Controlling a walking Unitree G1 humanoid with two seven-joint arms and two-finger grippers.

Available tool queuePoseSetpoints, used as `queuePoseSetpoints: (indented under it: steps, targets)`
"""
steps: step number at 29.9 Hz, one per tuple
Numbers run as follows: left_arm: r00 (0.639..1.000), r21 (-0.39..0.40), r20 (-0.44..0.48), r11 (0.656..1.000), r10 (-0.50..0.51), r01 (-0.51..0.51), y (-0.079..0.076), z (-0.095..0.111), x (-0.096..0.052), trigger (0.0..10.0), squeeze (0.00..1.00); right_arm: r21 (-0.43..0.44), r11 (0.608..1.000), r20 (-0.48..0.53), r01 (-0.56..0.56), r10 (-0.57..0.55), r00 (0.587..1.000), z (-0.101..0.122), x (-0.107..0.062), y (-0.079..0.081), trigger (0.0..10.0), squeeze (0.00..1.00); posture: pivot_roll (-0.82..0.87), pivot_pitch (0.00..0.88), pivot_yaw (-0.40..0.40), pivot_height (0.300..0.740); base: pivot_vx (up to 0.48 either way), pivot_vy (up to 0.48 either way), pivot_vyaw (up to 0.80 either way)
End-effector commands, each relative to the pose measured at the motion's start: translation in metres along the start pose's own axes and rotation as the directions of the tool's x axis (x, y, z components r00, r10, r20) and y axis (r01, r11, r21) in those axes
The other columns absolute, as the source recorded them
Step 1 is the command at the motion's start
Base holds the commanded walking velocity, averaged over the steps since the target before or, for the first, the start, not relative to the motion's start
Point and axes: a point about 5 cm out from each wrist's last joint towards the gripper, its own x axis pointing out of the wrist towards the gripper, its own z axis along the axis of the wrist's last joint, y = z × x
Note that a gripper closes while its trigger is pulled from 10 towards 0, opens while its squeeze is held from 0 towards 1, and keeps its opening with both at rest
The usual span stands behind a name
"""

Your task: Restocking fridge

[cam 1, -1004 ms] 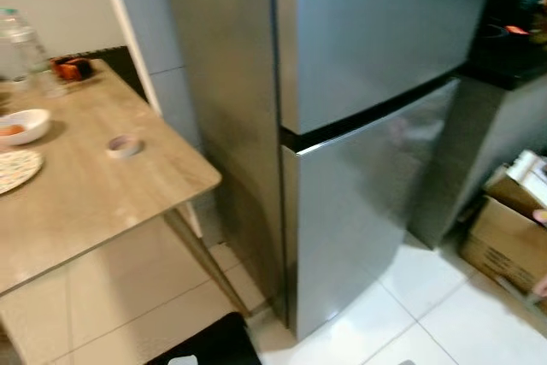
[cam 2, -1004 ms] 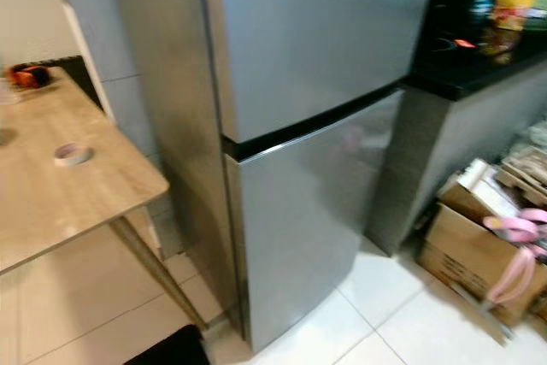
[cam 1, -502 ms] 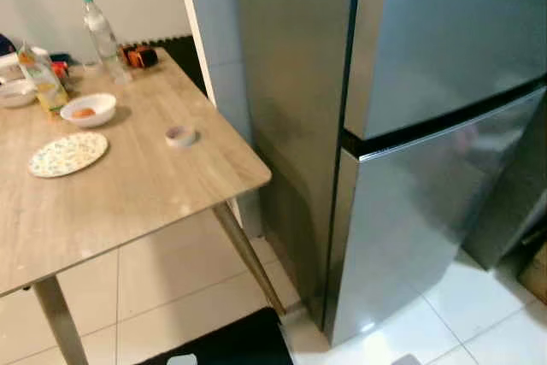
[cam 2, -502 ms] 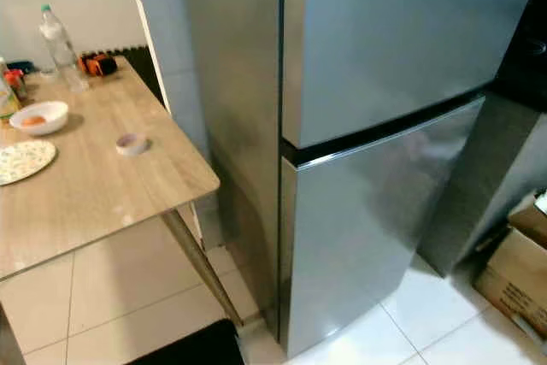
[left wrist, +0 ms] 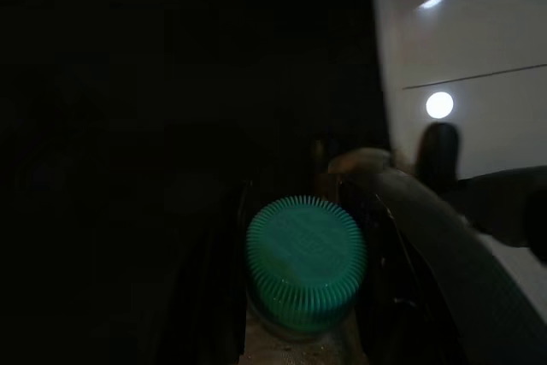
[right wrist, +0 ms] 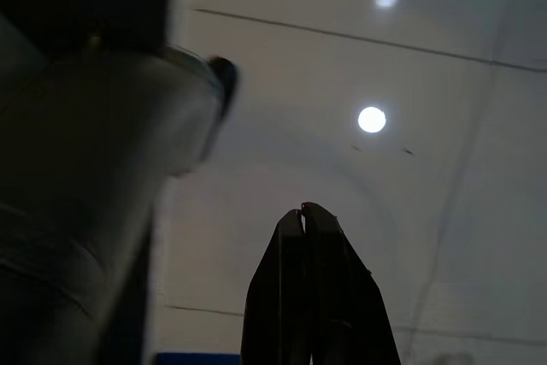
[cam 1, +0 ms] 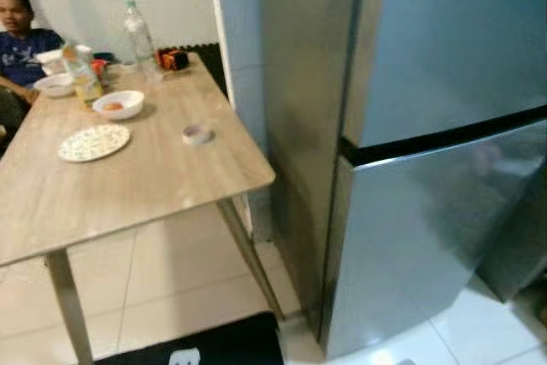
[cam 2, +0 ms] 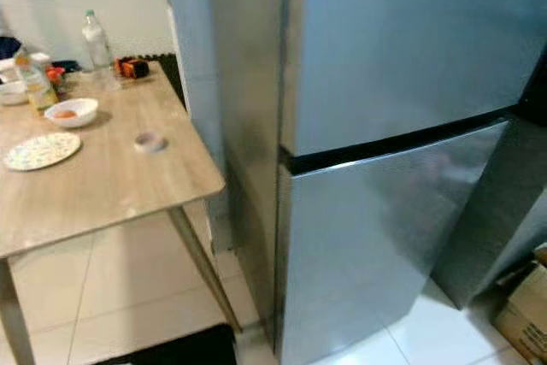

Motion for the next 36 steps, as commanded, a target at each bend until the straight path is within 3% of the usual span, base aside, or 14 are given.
queuePoseSetpoints:
  steps: [1, 13, 16, 22, 23, 25, 26, 29, 31, 32, 33, 34, 35, 36]
  targets:
    - [0.998, -0.015, -0.021, 0.998, -0.055, 0.055, -0.017, -0.004, 0.001, 10.0, 0.00, 0.002, 1.000, 0.000, -0.009, 0.009, 1.000, 0.000, 0.001, 0.003, 10.0, 0.00, -0.10, 0.000, 0.012, 0.740, 0.000, -0.480, 0.00]
    - [0.998, -0.020, -0.026, 0.999, -0.048, 0.048, -0.012, -0.009, 0.000, 10.0, 0.00, 0.022, 1.000, 0.038, -0.013, 0.013, 0.999, 0.003, 0.001, 0.003, 10.0, 0.00, -0.10, 0.000, 0.013, 0.740, 0.000, -0.463, 0.00]
    - [0.998, -0.034, -0.029, 0.998, -0.050, 0.049, -0.011, -0.011, 0.000, 10.0, 0.00, 0.012, 1.000, 0.095, -0.016, 0.015, 0.995, 0.009, 0.000, 0.003, 10.0, 0.00, -0.10, 0.000, 0.013, 0.740, 0.000, 0.000, 0.00]
    - [0.999, -0.037, -0.034, 0.999, -0.039, 0.037, -0.001, -0.014, -0.001, 10.0, 0.00, -0.037, 0.990, 0.236, -0.138, 0.142, 0.961, 0.024, -0.002, 0.012, 10.0, 0.00, -0.10, 0.000, 0.016, 0.740, 0.000, 0.000, 0.00]
    - [0.999, -0.037, -0.034, 0.999, -0.037, 0.036, 0.000, -0.014, -0.002, 10.0, 0.00, -0.046, 0.984, 0.290, -0.173, 0.179, 0.940, 0.040, -0.004, 0.008, 10.0, 0.00, -0.10, 0.000, 0.016, 0.740, 0.000, 0.000, 0.00]
    - [0.999, -0.040, -0.033, 0.999, -0.035, 0.034, 0.001, -0.013, -0.002, 10.0, 0.00, -0.112, 0.967, 0.436, -0.227, 0.253, 0.864, 0.104, -0.021, -0.019, 10.0, 0.00, -0.10, 0.000, 0.016, 0.740, 0.000, 0.000, 0.00]
    - [0.999, -0.040, -0.033, 0.999, -0.035, 0.034, 0.001, -0.013, -0.002, 10.0, 0.00, -0.112, 0.967, 0.436, -0.227, 0.253, 0.864, 0.104, -0.021, -0.019, 10.0, 0.00, -0.10, 0.000, 0.016, 0.740, 0.000, 0.000, 0.00]
    - [0.999, -0.042, -0.032, 0.999, -0.035, 0.034, 0.001, -0.012, -0.002, 10.0, 0.00, -0.235, 0.917, 0.566, -0.321, 0.398, 0.722, 0.164, -0.049, -0.032, 10.0, 0.00, -0.10, 0.000, 0.010, 0.740, 0.000, 0.000, 0.00]
    - [0.999, -0.043, -0.030, 0.998, -0.035, 0.034, 0.001, -0.011, -0.001, 10.0, 0.00, -0.316, 0.874, 0.591, -0.369, 0.485, 0.645, 0.182, -0.060, -0.030, 10.0, 0.00, -0.10, 0.000, 0.010, 0.740, 0.000, 0.000, 0.00]
    - [0.999, -0.043, -0.030, 0.998, -0.035, 0.034, 0.001, -0.011, -0.001, 10.0, 0.00, -0.316, 0.874, 0.591, -0.369, 0.485, 0.645, 0.182, -0.060, -0.030, 10.0, 0.00, -0.10, 0.000, 0.010, 0.740, 0.000, 0.000, 0.00]
    - [0.999, -0.043, -0.028, 0.998, -0.036, 0.035, 0.000, -0.009, -0.001, 10.0, 0.00, -0.388, 0.821, 0.599, -0.418, 0.570, 0.563, 0.196, -0.071, -0.026, 10.0, 0.00, -0.10, 0.000, 0.010, 0.740, 0.000, 0.000, 0.00]
    - [0.999, -0.043, -0.028, 0.998, -0.036, 0.035, -0.001, -0.009, -0.001, 10.0, 0.00, -0.420, 0.795, 0.598, -0.437, 0.605, 0.526, 0.201, -0.076, -0.025, 10.0, 0.00, -0.10, 0.000, 0.010, 0.740, 0.000, 0.000, 0.00]
    - [0.999, -0.043, -0.028, 0.998, -0.036, 0.035, -0.001, -0.009, -0.001, 10.0, 0.00, -0.420, 0.795, 0.598, -0.437, 0.605, 0.526, 0.201, -0.076, -0.025, 10.0, 0.00, -0.10, 0.000, 0.010, 0.740, 0.000, 0.000, 0.00]
    - [0.999, -0.043, -0.029, 0.998, -0.036, 0.035, -0.001, -0.009, -0.001, 10.0, 0.00, -0.469, 0.739, 0.576, -0.484, 0.671, 0.468, 0.206, -0.081, -0.022, 10.0, 0.00, -0.10, 0.000, 0.008, 0.740, 0.000, 0.000, 0.00]
